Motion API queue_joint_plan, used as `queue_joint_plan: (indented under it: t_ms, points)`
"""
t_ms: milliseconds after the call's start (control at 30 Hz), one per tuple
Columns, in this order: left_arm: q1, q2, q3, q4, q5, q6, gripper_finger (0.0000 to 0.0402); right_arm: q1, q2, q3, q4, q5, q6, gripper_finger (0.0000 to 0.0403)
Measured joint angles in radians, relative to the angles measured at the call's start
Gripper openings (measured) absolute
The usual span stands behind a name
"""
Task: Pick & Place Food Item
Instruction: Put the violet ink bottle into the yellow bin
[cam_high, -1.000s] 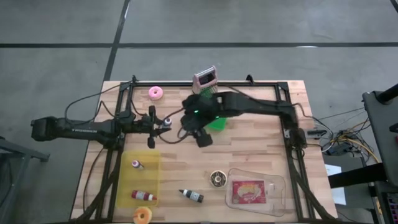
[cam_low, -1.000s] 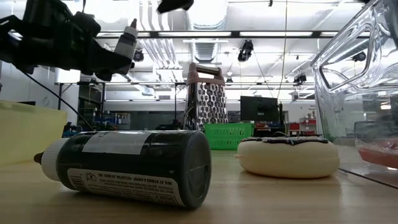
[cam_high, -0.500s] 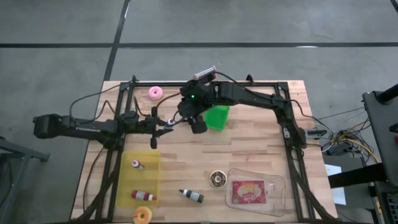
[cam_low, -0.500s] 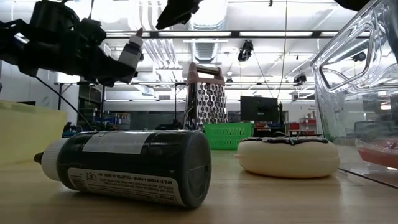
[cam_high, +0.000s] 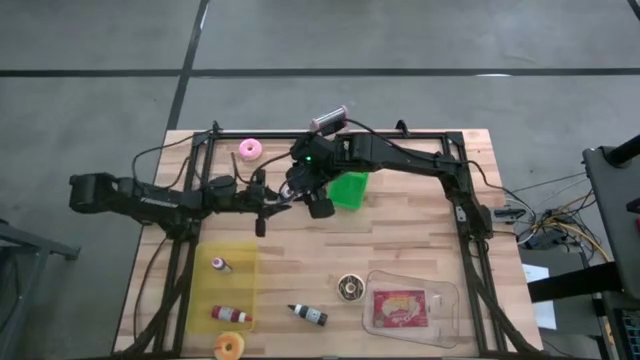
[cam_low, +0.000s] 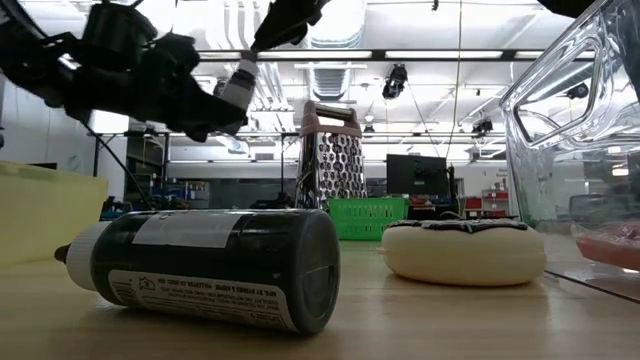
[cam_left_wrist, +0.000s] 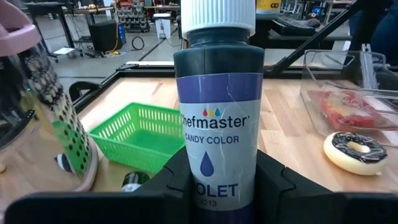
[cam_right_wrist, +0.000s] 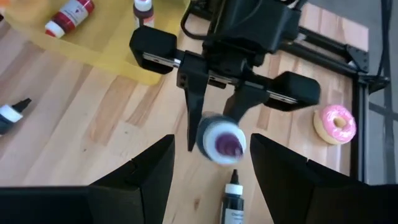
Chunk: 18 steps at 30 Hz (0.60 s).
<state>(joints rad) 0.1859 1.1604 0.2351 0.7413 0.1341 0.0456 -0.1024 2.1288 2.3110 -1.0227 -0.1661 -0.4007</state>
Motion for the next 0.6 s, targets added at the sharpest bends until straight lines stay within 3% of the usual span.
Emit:
queue_joint_plan:
  t_ms: [600]
  points:
    - [-0.006,0.068,0.039,0.007,0.014,0.007,0.0095,0.000,0.000,-0.070,0.013,0.008,0.001,0.0203]
